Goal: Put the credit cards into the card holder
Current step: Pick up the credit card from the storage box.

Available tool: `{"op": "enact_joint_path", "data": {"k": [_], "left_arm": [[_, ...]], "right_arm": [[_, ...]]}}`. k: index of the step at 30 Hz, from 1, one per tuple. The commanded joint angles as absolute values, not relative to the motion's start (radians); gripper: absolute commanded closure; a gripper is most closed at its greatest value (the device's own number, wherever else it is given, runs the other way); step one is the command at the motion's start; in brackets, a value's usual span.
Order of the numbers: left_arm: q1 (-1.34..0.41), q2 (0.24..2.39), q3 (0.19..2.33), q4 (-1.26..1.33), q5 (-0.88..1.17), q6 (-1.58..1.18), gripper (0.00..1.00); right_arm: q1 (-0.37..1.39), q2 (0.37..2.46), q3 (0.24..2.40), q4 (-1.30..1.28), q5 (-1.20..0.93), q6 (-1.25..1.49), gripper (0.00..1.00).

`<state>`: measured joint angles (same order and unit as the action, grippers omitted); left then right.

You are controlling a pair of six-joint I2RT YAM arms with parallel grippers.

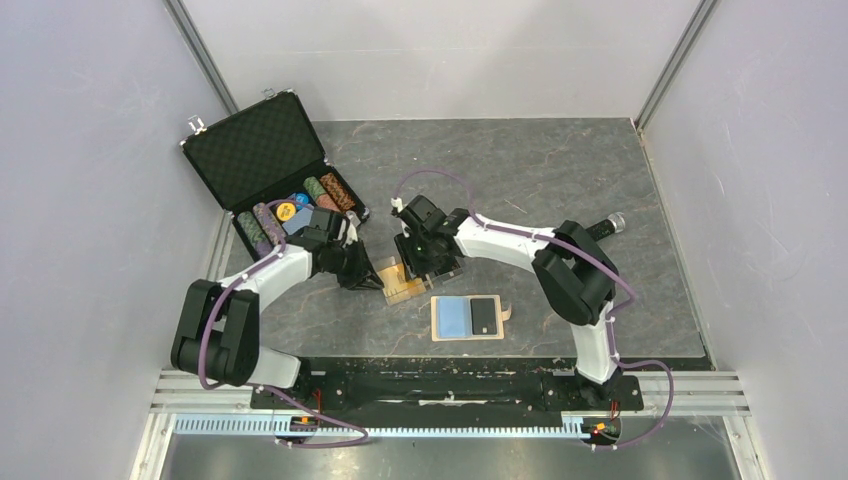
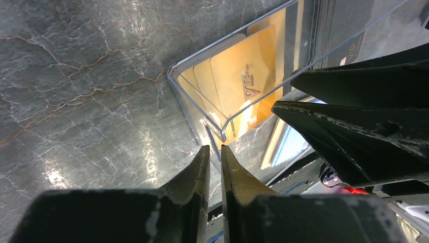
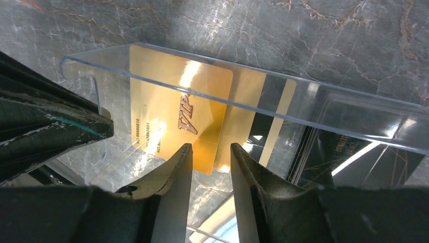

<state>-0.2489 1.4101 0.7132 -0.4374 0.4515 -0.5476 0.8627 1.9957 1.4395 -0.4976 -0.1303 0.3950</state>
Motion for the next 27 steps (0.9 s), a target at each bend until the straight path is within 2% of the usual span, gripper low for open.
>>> {"op": "enact_joint_path", "data": {"k": [1,11,20,24,27], "left_arm": [[-0.259,1.438,0.729,-0.428,0.41,-0.565,0.84],[-0.27,1.45,0.732,-0.431,0.407,-0.56,0.91],[-0.272,1.447,0.734,-0.447,0.396,-0.551,0.93],[-0.272,1.448,0.735,-0.457,0.383,-0.541,0.93],[-0.273,1.445,0.736,-0.463,0.377,-0.536,0.93]], "right_arm": [[0.865,2.028,1.425,-0.451,-0.148,0.421,0.65],[0.877,2.027,1.368,-0.338,-0.238,0.467,0.68],[0.882,1.995,1.337,-0.273,-0.303,0.505,0.87],[0.882,1.967,1.324,-0.287,-0.262,0.502,0.87],[0.882,1.955,1.323,-0.317,-0.214,0.493,0.82]]}}
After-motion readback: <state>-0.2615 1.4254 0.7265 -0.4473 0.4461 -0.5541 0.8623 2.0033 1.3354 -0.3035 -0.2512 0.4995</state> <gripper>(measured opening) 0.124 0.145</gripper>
